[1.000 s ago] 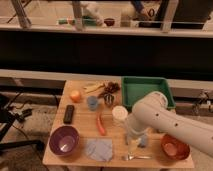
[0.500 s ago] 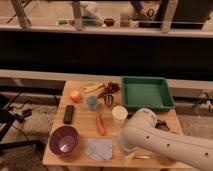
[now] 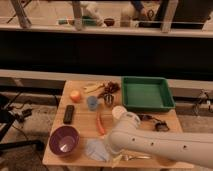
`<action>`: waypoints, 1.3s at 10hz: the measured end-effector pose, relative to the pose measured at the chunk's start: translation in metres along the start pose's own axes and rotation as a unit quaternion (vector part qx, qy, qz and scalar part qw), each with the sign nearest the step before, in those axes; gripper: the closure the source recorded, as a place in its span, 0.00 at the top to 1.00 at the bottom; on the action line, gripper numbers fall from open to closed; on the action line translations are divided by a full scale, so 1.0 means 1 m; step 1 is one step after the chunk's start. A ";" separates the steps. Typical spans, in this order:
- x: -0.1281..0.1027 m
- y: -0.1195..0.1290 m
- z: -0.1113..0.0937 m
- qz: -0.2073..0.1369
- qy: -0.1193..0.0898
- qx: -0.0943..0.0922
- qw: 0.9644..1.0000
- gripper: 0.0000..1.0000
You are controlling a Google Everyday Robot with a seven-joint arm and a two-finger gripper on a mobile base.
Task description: Place towel in table surface
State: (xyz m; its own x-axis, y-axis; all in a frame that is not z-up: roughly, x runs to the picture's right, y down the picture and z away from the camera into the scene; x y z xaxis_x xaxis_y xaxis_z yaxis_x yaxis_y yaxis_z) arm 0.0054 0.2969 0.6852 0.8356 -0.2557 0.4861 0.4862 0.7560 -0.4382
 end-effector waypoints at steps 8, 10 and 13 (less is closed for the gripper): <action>0.002 -0.008 0.043 -0.012 -0.020 -0.024 0.999 0.80; 0.002 -0.014 0.048 -0.014 -0.023 -0.027 0.999 0.80; 0.003 -0.015 0.053 -0.014 -0.026 -0.029 0.999 0.80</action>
State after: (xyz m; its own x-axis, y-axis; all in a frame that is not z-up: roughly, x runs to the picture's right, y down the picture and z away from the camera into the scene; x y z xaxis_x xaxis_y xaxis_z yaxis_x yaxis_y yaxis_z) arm -0.0131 0.3165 0.7334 0.8085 -0.2434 0.5357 0.5238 0.7126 -0.4668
